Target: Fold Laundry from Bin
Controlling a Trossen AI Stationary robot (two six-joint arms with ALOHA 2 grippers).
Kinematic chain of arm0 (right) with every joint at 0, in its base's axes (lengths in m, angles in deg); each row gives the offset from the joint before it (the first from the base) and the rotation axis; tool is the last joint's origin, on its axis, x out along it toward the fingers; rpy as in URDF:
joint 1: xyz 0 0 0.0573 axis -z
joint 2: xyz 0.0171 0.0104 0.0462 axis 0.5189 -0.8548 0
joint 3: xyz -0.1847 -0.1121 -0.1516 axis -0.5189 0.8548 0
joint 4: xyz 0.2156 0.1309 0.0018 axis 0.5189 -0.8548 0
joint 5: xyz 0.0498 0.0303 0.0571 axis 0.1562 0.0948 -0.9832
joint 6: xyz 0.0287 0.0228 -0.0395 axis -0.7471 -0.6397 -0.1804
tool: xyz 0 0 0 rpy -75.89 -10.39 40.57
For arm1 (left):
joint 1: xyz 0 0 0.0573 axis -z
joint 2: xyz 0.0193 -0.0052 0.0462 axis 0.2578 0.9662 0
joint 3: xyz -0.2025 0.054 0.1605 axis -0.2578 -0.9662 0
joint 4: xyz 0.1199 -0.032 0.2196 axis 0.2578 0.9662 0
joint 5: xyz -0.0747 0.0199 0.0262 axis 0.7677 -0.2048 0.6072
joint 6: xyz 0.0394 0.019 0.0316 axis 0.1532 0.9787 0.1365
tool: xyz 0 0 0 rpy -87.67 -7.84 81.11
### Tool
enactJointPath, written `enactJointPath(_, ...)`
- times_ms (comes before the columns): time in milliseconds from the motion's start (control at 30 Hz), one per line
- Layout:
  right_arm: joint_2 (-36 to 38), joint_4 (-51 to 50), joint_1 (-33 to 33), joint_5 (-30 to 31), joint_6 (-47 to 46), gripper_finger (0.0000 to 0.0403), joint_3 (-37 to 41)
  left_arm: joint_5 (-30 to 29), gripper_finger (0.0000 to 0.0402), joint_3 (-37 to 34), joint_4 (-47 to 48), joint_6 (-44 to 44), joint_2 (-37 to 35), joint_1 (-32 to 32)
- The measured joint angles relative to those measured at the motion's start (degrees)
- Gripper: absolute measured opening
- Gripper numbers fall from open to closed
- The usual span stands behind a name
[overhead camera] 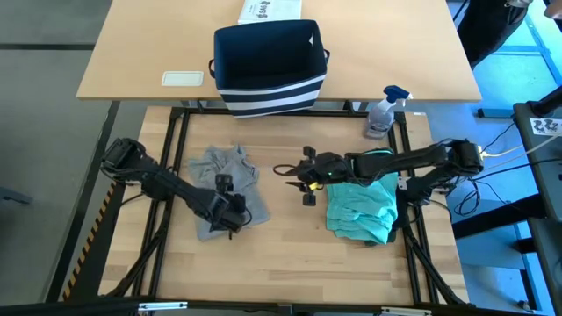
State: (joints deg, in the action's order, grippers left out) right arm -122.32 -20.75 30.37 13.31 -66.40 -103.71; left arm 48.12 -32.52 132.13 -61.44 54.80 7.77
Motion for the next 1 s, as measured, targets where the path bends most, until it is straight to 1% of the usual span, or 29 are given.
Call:
enactJointPath(167,0.04,-0.66,0.11,0.40,-0.26,0.0143,0.72,1.80,0.0235,0.01,-1.59,2.26,0.00,-2.14)
enactJointPath(300,0.02,-0.99,0.11,0.40,-0.26,0.0143,0.72,4.15,0.0203,-0.02,-1.84,3.69,0.00,-3.34)
enactJointPath(500,0.01,-1.13,0.11,0.40,-0.26,0.0143,0.70,4.88,0.0161,-0.10,-1.85,4.41,0.00,-4.10)
enactJointPath(833,0.01,-1.27,0.11,0.37,-0.26,0.0143,0.70,4.74,0.0149,-4.76,-4.28,3.90,0.02,-6.22)
enactJointPath(900,0.01,-1.27,0.11,0.36,-0.26,0.0143,0.70,3.32,0.0133,-4.57,-4.58,3.88,0.02,-6.22)
enactJointPath(1000,0.01,-1.39,0.11,0.36,-0.26,0.0143,0.68,1.61,0.0088,-3.14,-4.65,3.96,-0.05,-6.20)
